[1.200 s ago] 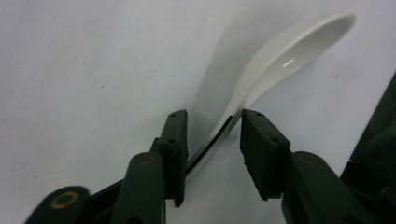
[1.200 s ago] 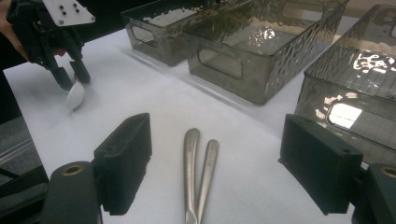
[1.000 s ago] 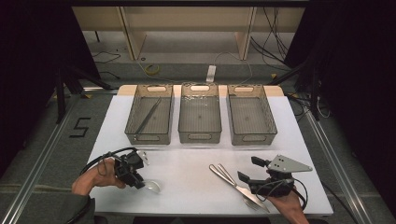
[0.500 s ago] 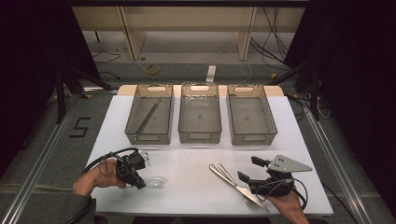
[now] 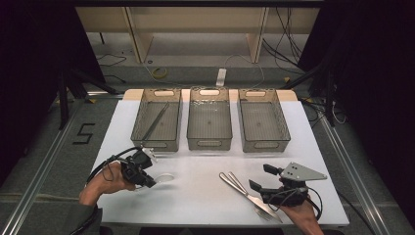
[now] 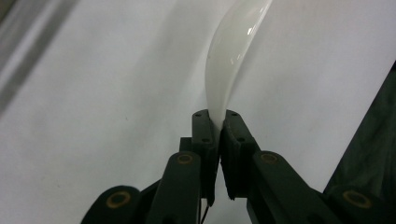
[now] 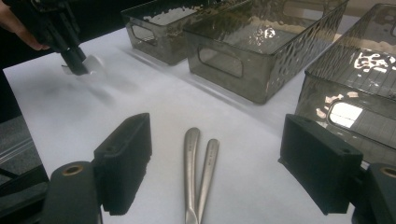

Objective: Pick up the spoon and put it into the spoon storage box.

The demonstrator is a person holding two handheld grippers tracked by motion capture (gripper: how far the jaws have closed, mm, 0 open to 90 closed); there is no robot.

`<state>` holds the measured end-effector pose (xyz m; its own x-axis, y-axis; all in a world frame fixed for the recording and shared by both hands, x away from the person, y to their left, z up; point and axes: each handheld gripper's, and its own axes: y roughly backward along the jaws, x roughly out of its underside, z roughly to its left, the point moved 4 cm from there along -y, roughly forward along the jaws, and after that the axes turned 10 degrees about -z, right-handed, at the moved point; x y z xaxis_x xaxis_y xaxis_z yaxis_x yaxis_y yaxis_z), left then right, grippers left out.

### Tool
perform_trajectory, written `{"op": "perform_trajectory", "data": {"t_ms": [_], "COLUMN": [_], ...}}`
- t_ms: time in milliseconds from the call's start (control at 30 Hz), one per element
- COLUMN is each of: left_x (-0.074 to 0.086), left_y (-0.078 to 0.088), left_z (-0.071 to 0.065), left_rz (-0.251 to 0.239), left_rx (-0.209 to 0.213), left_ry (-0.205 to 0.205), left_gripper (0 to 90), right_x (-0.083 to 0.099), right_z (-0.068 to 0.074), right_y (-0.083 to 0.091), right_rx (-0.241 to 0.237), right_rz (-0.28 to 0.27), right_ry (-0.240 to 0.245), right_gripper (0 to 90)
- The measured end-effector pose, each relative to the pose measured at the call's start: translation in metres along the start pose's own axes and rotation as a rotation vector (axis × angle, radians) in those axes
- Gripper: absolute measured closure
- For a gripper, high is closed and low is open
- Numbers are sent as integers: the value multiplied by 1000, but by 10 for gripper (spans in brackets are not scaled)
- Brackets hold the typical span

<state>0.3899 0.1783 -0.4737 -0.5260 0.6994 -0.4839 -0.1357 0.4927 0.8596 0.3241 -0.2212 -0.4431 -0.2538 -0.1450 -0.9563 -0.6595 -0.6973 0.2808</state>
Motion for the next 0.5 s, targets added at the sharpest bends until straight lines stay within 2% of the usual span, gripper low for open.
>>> {"op": "perform_trajectory", "data": {"t_ms": [67, 133, 267, 400, 500], "left_x": [-2, -8, -15, -24, -29], "left_y": [2, 5, 10, 14, 16], "left_z": [1, 3, 2, 0, -2], "left_rz": [-15, -61, -119, -172, -199], "left_rx": [-12, -39, -42, -51, -76], "left_ry": [11, 56, 115, 148, 173], "left_gripper": [844, 843, 843, 843, 844], "right_x": [0, 0, 0, 0, 0], "right_z": [0, 0, 0, 0, 0], "right_y": [0, 0, 0, 0, 0], "right_rx": [0, 1, 1, 0, 0], "right_rz": [0, 0, 0, 2, 2], "right_ry": [0, 0, 0, 0, 0], "right_gripper": [257, 257, 257, 257, 257]}}
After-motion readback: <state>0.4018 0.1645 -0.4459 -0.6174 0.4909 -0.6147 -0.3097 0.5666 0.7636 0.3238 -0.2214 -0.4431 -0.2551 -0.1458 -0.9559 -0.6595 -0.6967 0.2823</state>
